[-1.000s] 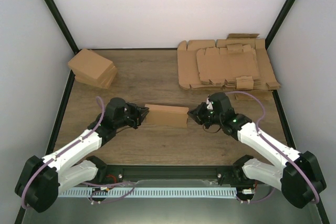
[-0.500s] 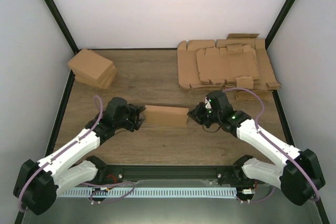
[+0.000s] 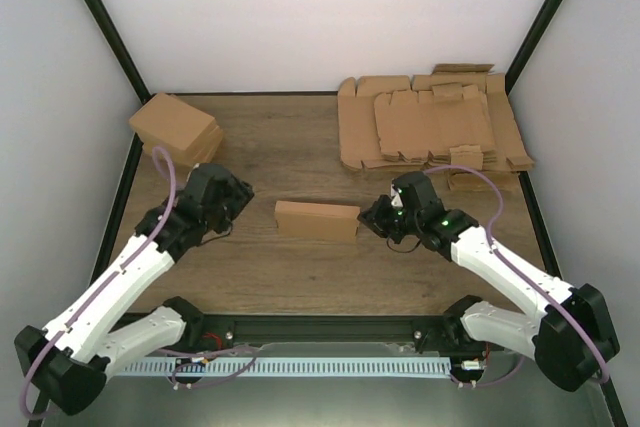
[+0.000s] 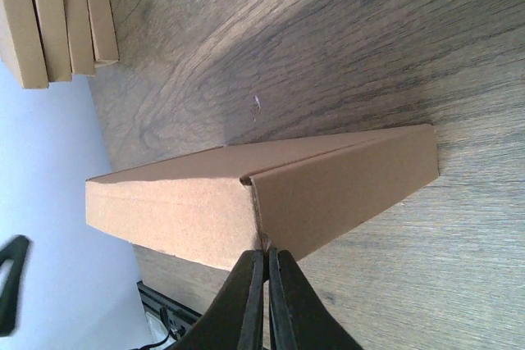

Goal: Fold the paper box

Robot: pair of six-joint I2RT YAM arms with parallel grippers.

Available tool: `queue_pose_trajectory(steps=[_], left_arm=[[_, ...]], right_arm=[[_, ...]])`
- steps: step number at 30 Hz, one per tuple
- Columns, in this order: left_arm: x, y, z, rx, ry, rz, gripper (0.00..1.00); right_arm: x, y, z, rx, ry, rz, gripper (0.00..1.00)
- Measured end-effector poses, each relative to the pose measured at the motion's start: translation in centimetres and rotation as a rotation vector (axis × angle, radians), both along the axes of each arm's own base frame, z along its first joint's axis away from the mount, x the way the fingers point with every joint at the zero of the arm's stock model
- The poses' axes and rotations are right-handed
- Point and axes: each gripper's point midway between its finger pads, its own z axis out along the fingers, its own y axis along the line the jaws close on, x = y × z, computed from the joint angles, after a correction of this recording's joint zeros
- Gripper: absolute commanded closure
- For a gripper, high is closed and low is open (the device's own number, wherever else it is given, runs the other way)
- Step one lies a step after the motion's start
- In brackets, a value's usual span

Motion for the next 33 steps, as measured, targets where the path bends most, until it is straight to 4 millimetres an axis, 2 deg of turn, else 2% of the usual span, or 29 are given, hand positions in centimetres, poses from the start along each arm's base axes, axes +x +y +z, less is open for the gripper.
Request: queue_pose_trajectory(steps=[2, 4, 6, 8, 9, 12, 16, 18, 25, 33], left_arm=[[1.0, 0.0, 1.5, 0.092, -0.043, -0.066, 0.59], [2.1, -0.3, 2.8, 0.179, -0.084, -0.159, 0.73], [3.0, -1.2, 3.8, 0.216, -0.121, -0.28, 0.82], [3.8, -2.3, 4.3, 0.177, -0.156, -0.392, 0.84], [4.2, -2.9, 4.4, 0.137, -0.17, -0.448, 0.89], [5.2, -4.6, 3.5, -0.01, -0.193, -0.603, 0.96], [4.8, -7.3, 1.4, -0.168, -0.164, -0.778, 0.96], [3.7, -8.2, 0.5, -0.243, -0.164, -0.845, 0.96], [1.6, -9.3, -0.2, -0.35, -0.18, -0.943, 0.96], [-0.8, -9.4, -5.0, -0.41, -0.096, -0.965, 0.96]], right_arm=[[0.0, 0.0, 0.0, -0.003, -0.002, 0.001, 0.96], [0.0, -0.1, 0.0, -0.007, -0.005, 0.004, 0.96], [0.0, -0.1, 0.0, -0.011, -0.008, 0.006, 0.96], [-0.1, -0.2, 0.0, -0.014, -0.01, 0.005, 0.96], [-0.1, -0.2, 0.0, -0.016, -0.01, 0.004, 0.96], [-0.1, -0.3, 0.0, -0.02, -0.013, 0.004, 0.96], [-0.1, -0.3, 0.0, -0.021, -0.015, 0.006, 0.96], [-0.1, -0.3, 0.0, -0.022, -0.016, 0.007, 0.97], [0.0, -0.2, 0.0, -0.027, -0.023, 0.015, 0.97], [0.3, -0.1, 0.1, -0.032, -0.023, 0.02, 0.97]])
